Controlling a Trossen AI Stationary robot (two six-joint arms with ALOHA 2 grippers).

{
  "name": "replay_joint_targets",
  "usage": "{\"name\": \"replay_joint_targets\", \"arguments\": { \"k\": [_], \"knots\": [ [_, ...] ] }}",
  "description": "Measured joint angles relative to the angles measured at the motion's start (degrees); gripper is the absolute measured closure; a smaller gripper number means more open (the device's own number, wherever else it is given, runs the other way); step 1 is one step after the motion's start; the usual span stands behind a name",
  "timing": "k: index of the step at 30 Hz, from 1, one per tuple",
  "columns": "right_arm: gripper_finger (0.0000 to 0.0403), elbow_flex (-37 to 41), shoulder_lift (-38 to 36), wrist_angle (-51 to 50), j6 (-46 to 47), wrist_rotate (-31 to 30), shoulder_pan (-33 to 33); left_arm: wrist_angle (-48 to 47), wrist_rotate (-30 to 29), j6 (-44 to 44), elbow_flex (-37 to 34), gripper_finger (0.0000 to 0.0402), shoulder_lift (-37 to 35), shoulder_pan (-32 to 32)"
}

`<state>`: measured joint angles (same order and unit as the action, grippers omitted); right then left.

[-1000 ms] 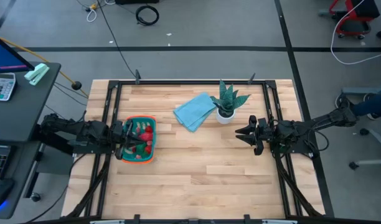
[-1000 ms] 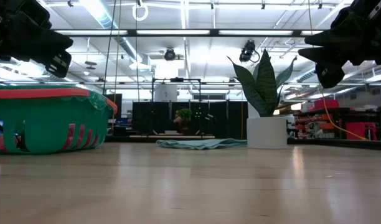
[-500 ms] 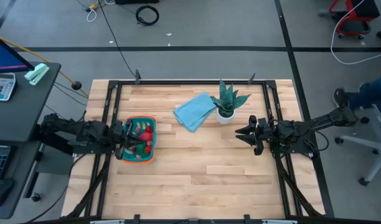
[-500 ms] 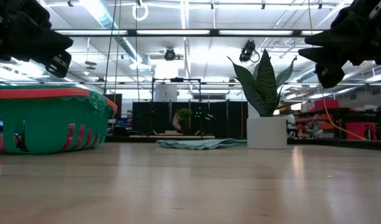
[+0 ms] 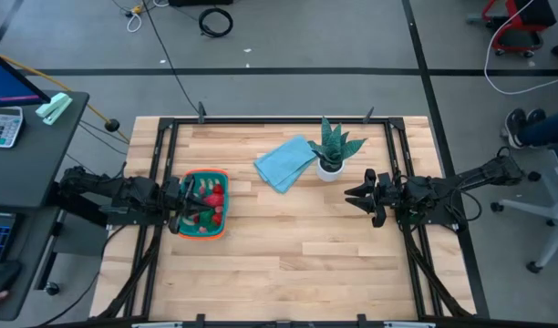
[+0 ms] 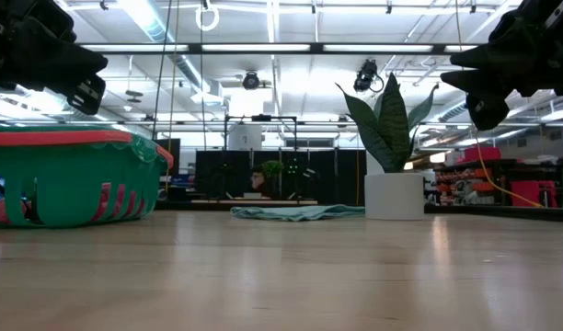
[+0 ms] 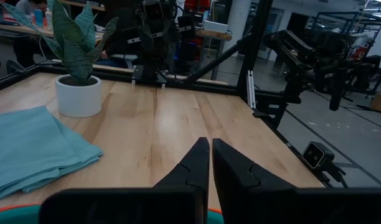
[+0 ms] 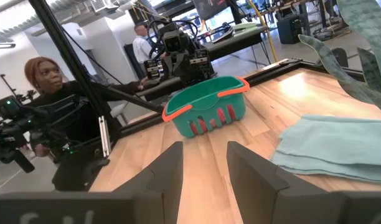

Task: Pick and placing Produce into tupperware
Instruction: Return to Home Position

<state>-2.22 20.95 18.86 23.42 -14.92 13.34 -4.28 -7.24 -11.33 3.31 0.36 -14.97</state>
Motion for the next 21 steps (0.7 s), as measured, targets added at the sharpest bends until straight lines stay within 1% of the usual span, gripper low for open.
{"name": "replay_joint_targets", "arguments": {
  "k": [12,21],
  "knots": [
    [0.027,0.0,0.0,0.0,0.0,0.0,0.02,0.01,0.01,0.0,0.0,0.0365,0.0,0.0],
    [0.027,0.0,-0.02,0.02,0.0,0.0,0.01,0.01,0.01,0.02,0.0,0.0378,0.0,0.0]
  ]
}}
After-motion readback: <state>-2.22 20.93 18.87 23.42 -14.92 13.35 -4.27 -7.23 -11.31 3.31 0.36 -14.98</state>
